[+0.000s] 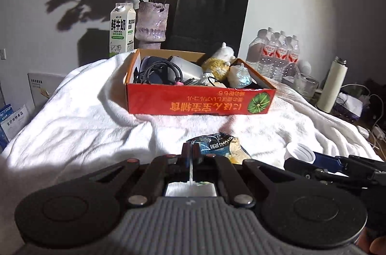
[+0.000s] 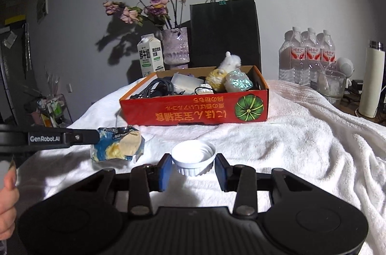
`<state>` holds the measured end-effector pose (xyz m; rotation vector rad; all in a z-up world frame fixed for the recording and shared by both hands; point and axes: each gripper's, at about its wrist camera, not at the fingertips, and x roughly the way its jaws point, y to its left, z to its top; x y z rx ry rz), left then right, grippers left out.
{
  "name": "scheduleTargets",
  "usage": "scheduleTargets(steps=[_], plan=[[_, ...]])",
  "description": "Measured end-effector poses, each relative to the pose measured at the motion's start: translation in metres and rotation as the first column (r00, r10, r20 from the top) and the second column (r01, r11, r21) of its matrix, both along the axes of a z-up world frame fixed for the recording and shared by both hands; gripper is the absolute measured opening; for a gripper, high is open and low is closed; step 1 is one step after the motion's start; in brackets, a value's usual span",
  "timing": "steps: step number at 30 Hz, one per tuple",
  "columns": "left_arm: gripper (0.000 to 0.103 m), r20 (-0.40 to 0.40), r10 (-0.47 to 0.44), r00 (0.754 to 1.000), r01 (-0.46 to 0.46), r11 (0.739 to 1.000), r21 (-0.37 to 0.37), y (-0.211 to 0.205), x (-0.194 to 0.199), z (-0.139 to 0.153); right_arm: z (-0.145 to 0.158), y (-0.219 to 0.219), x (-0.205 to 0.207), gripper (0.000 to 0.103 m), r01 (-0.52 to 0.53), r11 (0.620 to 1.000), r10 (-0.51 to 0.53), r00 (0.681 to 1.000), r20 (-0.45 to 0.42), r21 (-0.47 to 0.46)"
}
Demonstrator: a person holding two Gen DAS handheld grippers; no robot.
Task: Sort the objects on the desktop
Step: 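Carry the lid and blue packet into the orange box and release both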
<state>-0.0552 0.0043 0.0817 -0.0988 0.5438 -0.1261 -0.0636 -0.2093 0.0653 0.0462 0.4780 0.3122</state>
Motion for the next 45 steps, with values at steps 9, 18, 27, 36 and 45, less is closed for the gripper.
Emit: scheduleTargets(steps=[9, 18, 27, 36, 45], plan=[[0.002, 0.040, 0.006, 0.999, -0.005, 1.000, -0.010, 0.011, -0.010, 0.010, 0.012, 0.006, -0.018, 0.037, 0.018, 0.999, -0.017, 0.999, 0.027, -0.038], [0.002, 0.108, -0.048, 0.993, 0.051, 0.998, -0.026, 0.026, 0.031, 0.041, 0.038, -0.009, 0.009, 0.037, 0.018, 0.999, -0.016, 0.997, 0.075, -0.031], [0.002, 0.052, -0.091, 0.995, 0.090, 0.996, 0.016, 0.032, 0.142, 0.059, 0.072, -0.025, 0.122, 0.037, -0.050, 0.999, 0.050, 0.998, 0.040, -0.009], [0.003, -0.097, -0.094, 0.991, 0.103, 0.991, 0.088, 0.012, 0.244, 0.031, 0.047, -0.013, 0.249, 0.037, 0.022, 0.994, -0.040, 0.986, -0.163, -0.110], [0.068, -0.083, -0.134, 0.987, 0.141, 0.987, 0.080, 0.006, 0.270, 0.018, 0.024, 0.001, 0.292, 0.049, 0.062, 0.985, -0.101, 0.964, -0.248, -0.163]])
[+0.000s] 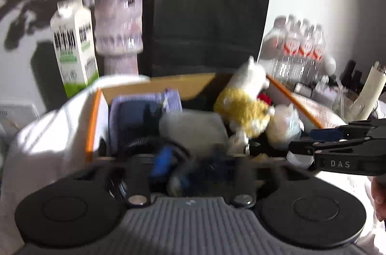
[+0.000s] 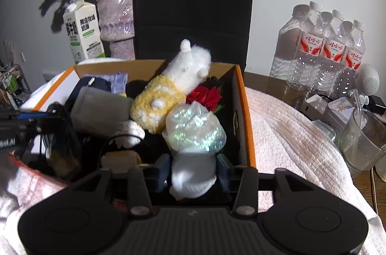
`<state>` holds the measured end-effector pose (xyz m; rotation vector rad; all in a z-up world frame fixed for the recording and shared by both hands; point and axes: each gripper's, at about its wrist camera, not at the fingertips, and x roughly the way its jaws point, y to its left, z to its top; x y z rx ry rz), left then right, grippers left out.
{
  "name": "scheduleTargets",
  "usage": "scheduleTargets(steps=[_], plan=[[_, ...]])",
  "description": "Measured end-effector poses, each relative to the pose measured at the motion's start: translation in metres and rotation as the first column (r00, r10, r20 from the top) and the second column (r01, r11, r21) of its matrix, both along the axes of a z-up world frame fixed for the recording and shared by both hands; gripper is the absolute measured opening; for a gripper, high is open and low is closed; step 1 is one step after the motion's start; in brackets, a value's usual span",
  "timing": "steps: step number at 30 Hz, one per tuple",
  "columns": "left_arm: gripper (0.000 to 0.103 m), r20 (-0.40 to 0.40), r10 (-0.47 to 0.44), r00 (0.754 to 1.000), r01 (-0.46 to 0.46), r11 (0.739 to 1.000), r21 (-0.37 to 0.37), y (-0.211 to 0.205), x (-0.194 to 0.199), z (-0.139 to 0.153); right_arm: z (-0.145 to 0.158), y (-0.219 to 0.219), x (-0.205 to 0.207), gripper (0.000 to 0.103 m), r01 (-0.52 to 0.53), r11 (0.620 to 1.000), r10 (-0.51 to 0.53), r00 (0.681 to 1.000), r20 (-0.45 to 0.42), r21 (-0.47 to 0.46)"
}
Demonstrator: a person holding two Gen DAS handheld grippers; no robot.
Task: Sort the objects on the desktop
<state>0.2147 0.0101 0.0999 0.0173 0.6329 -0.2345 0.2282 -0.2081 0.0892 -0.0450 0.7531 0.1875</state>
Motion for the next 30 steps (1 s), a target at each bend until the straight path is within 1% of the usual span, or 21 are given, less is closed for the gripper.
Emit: scheduleTargets(steps=[1, 2, 4, 5, 6, 7, 9, 11, 13, 16, 17, 21, 24, 26, 28, 30], plan=[[0.072, 0.031, 0.012, 0.999, -0.012, 1.000, 0.003, 0.001, -0.003, 0.004, 0.004, 0.000, -0.002, 0.057, -0.006, 1.000, 0.006, 1.000, 0.020, 0.011], [0.073, 0.053, 0.023, 0.998, -0.024, 1.000, 0.011, 0.001, -0.006, 0.008, 0.009, 0.000, -0.005, 0.060, -0.014, 1.000, 0.013, 0.999, 0.034, 0.019], [0.082, 0.065, 0.040, 0.997, -0.042, 0.999, 0.033, 0.000, -0.007, 0.014, 0.019, 0.003, -0.010, 0.063, -0.025, 0.999, 0.023, 0.998, 0.064, 0.020], [0.090, 0.069, 0.055, 0.996, -0.058, 0.998, 0.041, -0.001, -0.008, 0.016, 0.024, 0.007, -0.012, 0.064, -0.031, 0.999, 0.030, 0.996, 0.079, 0.017], [0.095, 0.077, 0.072, 0.994, -0.076, 0.996, 0.049, -0.001, -0.009, 0.017, 0.027, 0.010, -0.013, 0.069, -0.042, 0.999, 0.041, 0.995, 0.091, 0.013], [0.097, 0.088, 0.088, 0.992, -0.093, 0.994, 0.055, -0.002, -0.010, 0.018, 0.030, 0.013, -0.013, 0.075, -0.055, 0.998, 0.053, 0.994, 0.099, 0.010], [0.099, 0.093, 0.111, 0.989, -0.117, 0.991, 0.061, -0.003, -0.013, 0.020, 0.032, 0.020, -0.015, 0.076, -0.066, 0.998, 0.065, 0.991, 0.113, 0.001], [0.101, 0.079, 0.140, 0.987, -0.145, 0.987, 0.064, -0.003, -0.016, 0.021, 0.033, 0.027, -0.016, 0.077, -0.078, 0.997, 0.078, 0.990, 0.116, -0.007], [0.101, 0.069, 0.169, 0.983, -0.173, 0.983, 0.061, -0.002, -0.022, 0.023, 0.031, 0.030, -0.020, 0.080, -0.078, 0.997, 0.077, 0.990, 0.120, 0.003], [0.101, 0.072, 0.166, 0.983, -0.169, 0.985, 0.039, 0.000, -0.041, 0.027, 0.031, 0.030, -0.037, 0.086, -0.066, 0.997, 0.062, 0.989, 0.133, 0.030], [0.102, 0.076, 0.157, 0.985, -0.160, 0.987, 0.030, 0.000, -0.050, 0.029, 0.031, 0.029, -0.044, 0.086, -0.063, 0.997, 0.056, 0.988, 0.141, 0.044], [0.103, 0.076, 0.143, 0.987, -0.144, 0.990, 0.011, 0.000, -0.089, 0.035, 0.032, 0.024, -0.079, 0.086, -0.076, 0.992, 0.059, 0.984, 0.166, 0.098], [0.103, 0.066, 0.119, 0.991, -0.119, 0.993, -0.012, 0.001, -0.124, 0.043, 0.037, 0.022, -0.112, 0.087, -0.098, 0.989, 0.077, 0.981, 0.178, 0.113], [0.103, 0.071, 0.117, 0.991, -0.116, 0.993, -0.015, 0.003, -0.152, 0.048, 0.042, 0.020, -0.137, 0.089, -0.121, 0.985, 0.096, 0.977, 0.191, 0.124], [0.103, 0.083, 0.115, 0.990, -0.114, 0.993, -0.018, 0.006, -0.180, 0.051, 0.046, 0.017, -0.164, 0.094, -0.148, 0.980, 0.119, 0.971, 0.210, 0.130], [0.103, 0.086, 0.120, 0.989, -0.118, 0.993, -0.026, 0.010, -0.208, 0.052, 0.047, 0.013, -0.192, 0.096, -0.173, 0.976, 0.140, 0.964, 0.227, 0.133]])
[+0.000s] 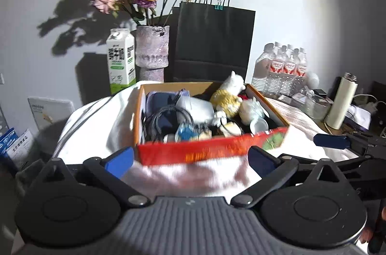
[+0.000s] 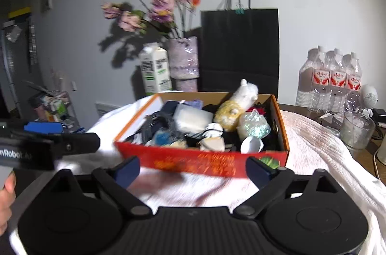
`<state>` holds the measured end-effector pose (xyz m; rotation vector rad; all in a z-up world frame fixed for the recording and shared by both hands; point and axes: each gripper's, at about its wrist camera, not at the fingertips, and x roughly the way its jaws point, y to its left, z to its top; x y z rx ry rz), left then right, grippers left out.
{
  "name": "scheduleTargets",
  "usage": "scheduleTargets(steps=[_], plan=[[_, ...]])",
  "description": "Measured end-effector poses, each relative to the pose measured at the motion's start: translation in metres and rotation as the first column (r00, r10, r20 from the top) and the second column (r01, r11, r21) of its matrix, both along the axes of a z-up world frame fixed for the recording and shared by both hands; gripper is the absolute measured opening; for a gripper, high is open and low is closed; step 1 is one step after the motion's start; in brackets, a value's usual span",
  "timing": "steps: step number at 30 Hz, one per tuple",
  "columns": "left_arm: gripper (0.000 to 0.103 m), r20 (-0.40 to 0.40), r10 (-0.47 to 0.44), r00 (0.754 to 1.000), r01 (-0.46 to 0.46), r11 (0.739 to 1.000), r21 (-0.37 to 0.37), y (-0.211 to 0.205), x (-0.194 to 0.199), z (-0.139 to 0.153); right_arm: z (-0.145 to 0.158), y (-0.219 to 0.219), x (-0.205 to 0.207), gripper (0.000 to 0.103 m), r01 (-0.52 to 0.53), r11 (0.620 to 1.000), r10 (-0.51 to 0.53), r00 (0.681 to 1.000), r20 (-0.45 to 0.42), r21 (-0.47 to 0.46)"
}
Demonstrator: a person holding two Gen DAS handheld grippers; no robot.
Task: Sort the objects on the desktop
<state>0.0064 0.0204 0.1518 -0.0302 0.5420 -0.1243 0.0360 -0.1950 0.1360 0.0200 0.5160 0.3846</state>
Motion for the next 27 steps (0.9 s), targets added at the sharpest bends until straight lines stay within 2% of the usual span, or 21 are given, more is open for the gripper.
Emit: scheduleTargets(steps=[5, 10, 14, 18, 21, 23, 27], plan=[[0.103, -0.001, 0.027, 1.000, -0.027, 0.999, -0.038, 0.009, -0.059, -0.010, -0.002, -0.011, -0.061, 0.098, 0.014, 1.000, -0.014, 1.000, -0.008, 0.012], [0.103, 0.002, 0.052, 0.999, -0.052, 0.998, -0.035, 0.006, -0.103, -0.036, -0.025, -0.017, -0.112, 0.101, 0.020, 1.000, -0.020, 1.000, -0.017, -0.005], [0.103, 0.065, 0.029, 0.997, -0.027, 0.999, -0.032, 0.003, -0.124, -0.066, -0.049, -0.023, -0.140, 0.101, 0.049, 0.999, -0.049, 0.999, 0.016, 0.007], [0.103, 0.099, 0.020, 0.995, -0.022, 1.000, 0.011, -0.003, -0.114, -0.095, -0.069, -0.026, -0.138, 0.101, 0.091, 0.995, -0.092, 0.996, 0.016, 0.035], [0.103, 0.062, 0.058, 0.996, -0.058, 0.998, -0.001, 0.000, -0.090, -0.112, -0.084, -0.020, -0.121, 0.101, 0.114, 0.993, -0.114, 0.993, -0.003, -0.006], [0.103, 0.011, 0.092, 0.996, -0.092, 0.996, -0.007, 0.002, -0.071, -0.121, -0.095, -0.014, -0.105, 0.101, 0.130, 0.991, -0.130, 0.991, 0.015, -0.042], [0.103, -0.032, 0.092, 0.995, -0.091, 0.996, 0.013, -0.002, -0.043, -0.136, -0.114, -0.004, -0.070, 0.101, 0.139, 0.984, -0.142, 0.990, -0.020, -0.110]])
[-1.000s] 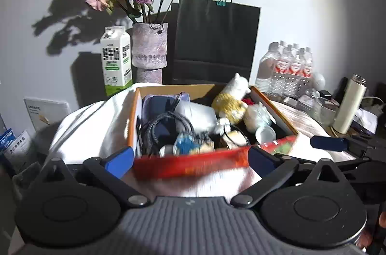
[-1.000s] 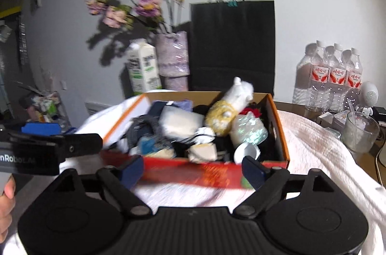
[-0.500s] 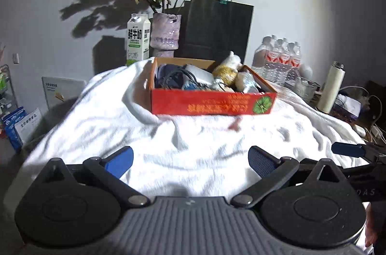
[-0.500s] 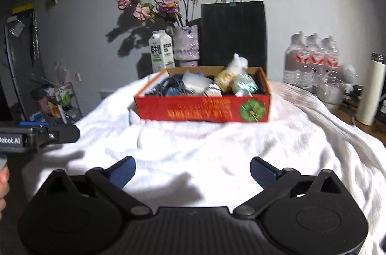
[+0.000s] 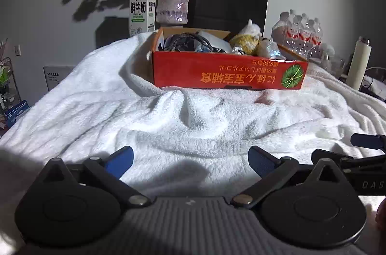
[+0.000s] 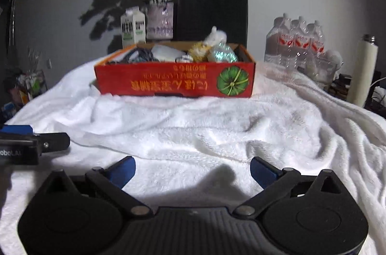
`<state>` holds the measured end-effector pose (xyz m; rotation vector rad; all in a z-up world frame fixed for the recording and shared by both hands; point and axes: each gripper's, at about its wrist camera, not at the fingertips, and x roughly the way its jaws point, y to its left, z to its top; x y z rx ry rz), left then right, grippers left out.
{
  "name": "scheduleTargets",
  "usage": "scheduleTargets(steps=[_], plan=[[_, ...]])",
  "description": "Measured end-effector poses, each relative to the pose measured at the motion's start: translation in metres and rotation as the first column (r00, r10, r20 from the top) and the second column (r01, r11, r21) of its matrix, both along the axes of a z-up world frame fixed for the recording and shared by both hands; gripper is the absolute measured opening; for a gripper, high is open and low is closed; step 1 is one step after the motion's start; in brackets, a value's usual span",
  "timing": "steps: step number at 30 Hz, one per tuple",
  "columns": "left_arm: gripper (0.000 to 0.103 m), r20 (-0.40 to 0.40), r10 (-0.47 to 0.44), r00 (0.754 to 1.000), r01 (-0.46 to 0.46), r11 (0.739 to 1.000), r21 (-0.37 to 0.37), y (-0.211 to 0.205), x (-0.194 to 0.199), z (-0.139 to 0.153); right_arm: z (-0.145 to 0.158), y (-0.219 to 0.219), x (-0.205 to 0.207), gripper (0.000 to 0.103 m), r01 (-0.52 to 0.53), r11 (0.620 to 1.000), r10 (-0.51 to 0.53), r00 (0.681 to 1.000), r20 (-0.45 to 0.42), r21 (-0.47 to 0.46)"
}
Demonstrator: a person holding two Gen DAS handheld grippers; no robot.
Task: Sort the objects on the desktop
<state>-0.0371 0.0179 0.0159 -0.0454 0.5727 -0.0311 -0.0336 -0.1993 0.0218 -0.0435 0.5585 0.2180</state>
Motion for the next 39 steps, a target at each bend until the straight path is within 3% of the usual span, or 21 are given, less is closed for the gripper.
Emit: scheduleTargets(steps=[4, 7, 12, 39], plan=[[0.103, -0.038, -0.031, 0.999, 0.032, 0.999, 0.007, -0.009, 0.019, -0.009, -0.005, 0.004, 0.026, 0.103, -0.001, 0.999, 0.004, 0.998, -0.058, 0.044], [0.103, -0.083, -0.037, 0.996, 0.037, 0.999, -0.004, -0.009, 0.029, -0.014, -0.012, 0.009, 0.041, 0.103, 0.034, 0.999, -0.036, 0.992, -0.119, -0.016], [0.103, -0.121, -0.031, 0.992, 0.034, 0.999, 0.020, -0.014, 0.037, -0.017, -0.012, 0.009, 0.040, 0.103, 0.029, 0.999, -0.032, 0.992, -0.119, -0.023], [0.103, -0.120, -0.026, 0.992, 0.030, 0.999, 0.026, -0.016, 0.039, -0.016, -0.012, 0.012, 0.040, 0.103, 0.030, 0.999, -0.034, 0.992, -0.119, -0.035]])
